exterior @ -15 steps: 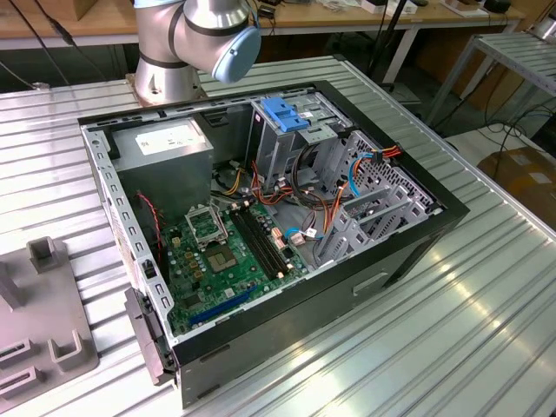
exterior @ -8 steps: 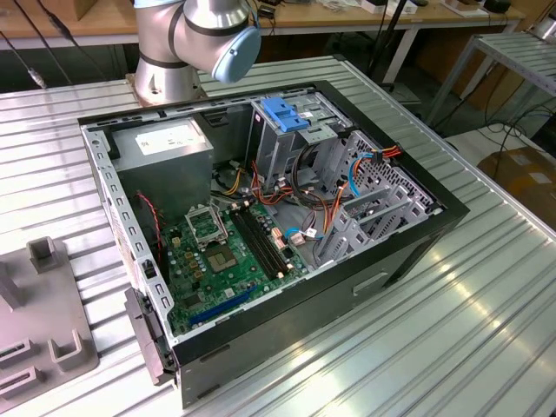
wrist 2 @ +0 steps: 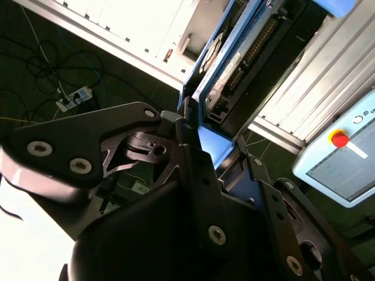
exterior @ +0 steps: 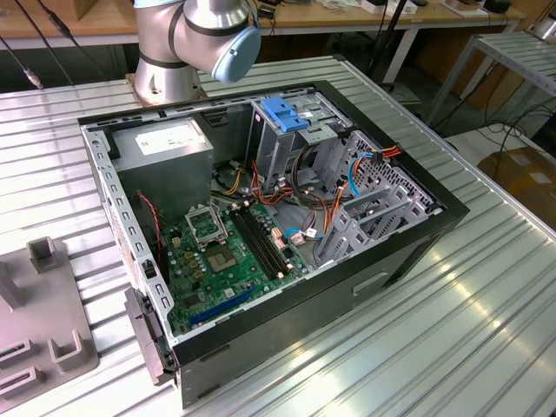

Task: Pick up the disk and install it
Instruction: 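Pick up the disk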

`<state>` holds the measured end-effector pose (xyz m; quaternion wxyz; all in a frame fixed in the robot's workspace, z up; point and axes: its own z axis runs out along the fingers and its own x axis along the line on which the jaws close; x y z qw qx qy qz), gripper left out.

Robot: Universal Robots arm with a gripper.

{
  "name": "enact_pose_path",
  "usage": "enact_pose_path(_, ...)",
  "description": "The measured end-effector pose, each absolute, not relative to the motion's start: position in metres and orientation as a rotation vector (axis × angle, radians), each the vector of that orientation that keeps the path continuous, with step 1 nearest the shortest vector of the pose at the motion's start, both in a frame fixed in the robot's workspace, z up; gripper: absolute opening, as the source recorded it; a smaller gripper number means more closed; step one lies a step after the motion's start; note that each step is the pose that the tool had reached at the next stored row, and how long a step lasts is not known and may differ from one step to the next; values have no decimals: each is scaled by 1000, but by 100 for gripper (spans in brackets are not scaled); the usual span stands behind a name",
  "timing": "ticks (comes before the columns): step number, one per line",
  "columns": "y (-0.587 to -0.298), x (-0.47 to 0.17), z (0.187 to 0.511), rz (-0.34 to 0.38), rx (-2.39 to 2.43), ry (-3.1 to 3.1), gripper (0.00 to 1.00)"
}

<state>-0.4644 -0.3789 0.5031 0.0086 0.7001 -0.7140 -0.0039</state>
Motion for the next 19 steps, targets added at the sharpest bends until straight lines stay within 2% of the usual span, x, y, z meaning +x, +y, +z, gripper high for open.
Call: enact_pose_path(19,-379,-452,503,-12,2187,-2231,37)
